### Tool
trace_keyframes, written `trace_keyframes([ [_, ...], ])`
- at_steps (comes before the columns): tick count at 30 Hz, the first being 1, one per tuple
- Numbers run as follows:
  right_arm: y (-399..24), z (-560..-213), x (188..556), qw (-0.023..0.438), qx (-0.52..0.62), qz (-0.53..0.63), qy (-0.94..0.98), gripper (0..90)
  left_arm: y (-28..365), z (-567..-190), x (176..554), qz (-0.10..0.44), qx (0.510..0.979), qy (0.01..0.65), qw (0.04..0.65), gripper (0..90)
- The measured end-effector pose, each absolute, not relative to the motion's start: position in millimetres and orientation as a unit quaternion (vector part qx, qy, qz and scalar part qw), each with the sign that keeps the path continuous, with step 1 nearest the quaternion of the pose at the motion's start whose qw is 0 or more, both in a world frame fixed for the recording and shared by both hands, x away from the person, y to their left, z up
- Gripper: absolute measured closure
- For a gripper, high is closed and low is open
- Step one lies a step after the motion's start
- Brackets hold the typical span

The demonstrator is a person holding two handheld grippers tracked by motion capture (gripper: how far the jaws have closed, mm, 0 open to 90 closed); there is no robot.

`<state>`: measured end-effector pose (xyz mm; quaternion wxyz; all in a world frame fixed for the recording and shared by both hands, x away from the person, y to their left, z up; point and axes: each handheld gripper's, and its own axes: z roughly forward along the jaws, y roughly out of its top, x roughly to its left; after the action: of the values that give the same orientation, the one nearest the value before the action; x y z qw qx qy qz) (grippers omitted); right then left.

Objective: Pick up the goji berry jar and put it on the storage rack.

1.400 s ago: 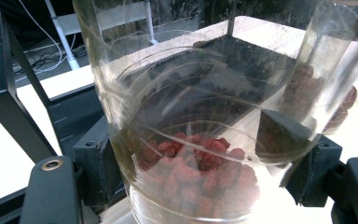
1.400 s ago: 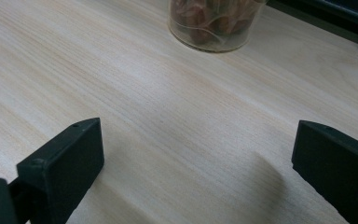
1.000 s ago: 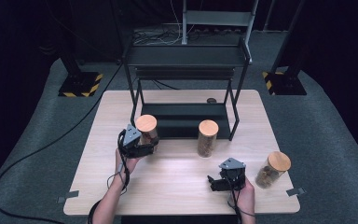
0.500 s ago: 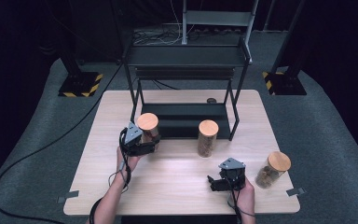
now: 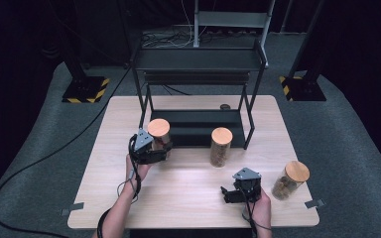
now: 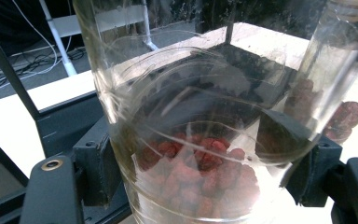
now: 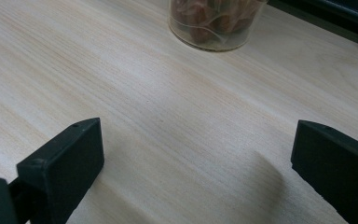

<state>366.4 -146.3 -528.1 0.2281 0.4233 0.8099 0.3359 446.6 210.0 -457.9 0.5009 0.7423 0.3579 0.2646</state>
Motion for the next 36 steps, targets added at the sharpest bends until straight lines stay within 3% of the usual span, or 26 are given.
trace_keyframes([
  [36,-146.3,-528.1,366.8,0.227,0.426,0.335,0.809,1.6,202.9,-456.9,464.5,0.271,0.742,0.358,0.498,24.9],
])
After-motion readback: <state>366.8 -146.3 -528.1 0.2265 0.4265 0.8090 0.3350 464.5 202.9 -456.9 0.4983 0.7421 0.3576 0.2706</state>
